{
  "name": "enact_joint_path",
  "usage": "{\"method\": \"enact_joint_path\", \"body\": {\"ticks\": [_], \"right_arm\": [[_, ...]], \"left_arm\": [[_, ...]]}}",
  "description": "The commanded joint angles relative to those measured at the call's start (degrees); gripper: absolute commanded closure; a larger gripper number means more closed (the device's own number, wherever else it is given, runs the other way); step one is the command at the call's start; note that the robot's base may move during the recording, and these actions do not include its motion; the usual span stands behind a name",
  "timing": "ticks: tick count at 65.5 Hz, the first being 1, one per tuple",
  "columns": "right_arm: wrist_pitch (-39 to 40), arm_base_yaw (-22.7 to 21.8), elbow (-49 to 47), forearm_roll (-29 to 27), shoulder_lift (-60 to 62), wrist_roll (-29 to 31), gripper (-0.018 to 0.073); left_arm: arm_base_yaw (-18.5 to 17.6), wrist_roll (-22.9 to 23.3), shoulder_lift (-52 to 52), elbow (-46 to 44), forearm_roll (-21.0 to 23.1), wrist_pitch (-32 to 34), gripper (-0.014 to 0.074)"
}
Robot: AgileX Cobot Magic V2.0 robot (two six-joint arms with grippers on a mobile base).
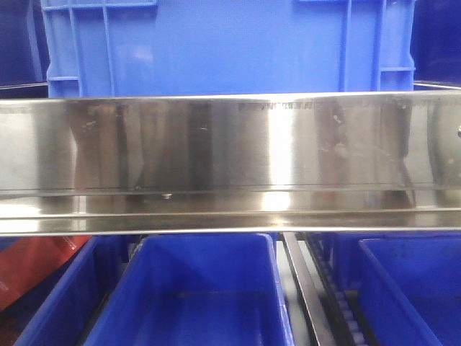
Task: Place valve from conveyor to right shelf box
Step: 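Move both held valves down into a blue bin on the shelf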
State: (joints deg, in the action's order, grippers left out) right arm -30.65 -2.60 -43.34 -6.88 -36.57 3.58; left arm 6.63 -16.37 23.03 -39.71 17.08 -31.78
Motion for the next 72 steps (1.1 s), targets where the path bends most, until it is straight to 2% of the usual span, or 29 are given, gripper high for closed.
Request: {"method": "enact_joint_path", "body": {"ticks": [1, 58, 64, 72], "right_arm": [[4.6, -0.2, -0.5, 0.3, 0.6, 0.4, 0.0721], [5.0, -0.2, -0.5, 0.3, 0.6, 0.4, 0.0721], [5.4, -0.1, -1.5, 0.3, 0.6, 0.4, 0.0721], [5.1, -0.1, -5.7, 0.0, -1.2, 0.4, 0.0722]], "left_arm": [[0.1, 0.0, -0.5, -0.4, 0.9, 3.3, 0.0707], [0.1, 0.0, -0.5, -0.4, 0.9, 3.4, 0.0707], [0.1, 0.0, 0.5, -0.9, 2.8, 4.9, 0.0707], [0.1, -0.1, 5.1, -5.5, 3.4, 1.3, 0.0707]]}}
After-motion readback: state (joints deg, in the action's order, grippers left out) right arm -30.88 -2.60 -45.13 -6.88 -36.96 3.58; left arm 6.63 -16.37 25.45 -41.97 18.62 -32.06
